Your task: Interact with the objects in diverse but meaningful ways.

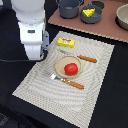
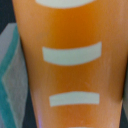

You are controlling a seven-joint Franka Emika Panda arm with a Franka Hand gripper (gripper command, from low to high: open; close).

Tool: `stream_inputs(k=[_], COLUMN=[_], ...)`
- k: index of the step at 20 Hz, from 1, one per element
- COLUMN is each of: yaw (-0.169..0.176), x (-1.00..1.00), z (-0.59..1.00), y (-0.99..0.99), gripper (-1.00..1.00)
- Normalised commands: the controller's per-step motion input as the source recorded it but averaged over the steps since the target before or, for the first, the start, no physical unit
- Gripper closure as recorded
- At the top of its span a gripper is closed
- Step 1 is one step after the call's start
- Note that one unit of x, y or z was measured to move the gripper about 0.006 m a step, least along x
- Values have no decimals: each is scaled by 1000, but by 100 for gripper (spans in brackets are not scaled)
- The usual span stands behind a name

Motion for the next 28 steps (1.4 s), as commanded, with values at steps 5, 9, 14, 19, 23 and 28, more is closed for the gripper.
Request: stream_inputs(k=[5,9,14,19,23,28], yaw=[3,6,15,13,14,22], x=[-512,-661,-677,-211,-95,-7], z=[-250,-253,-253,-301,-345,-273], y=[3,58,109,85,91,45], gripper=[100,100,100,100,100,-100])
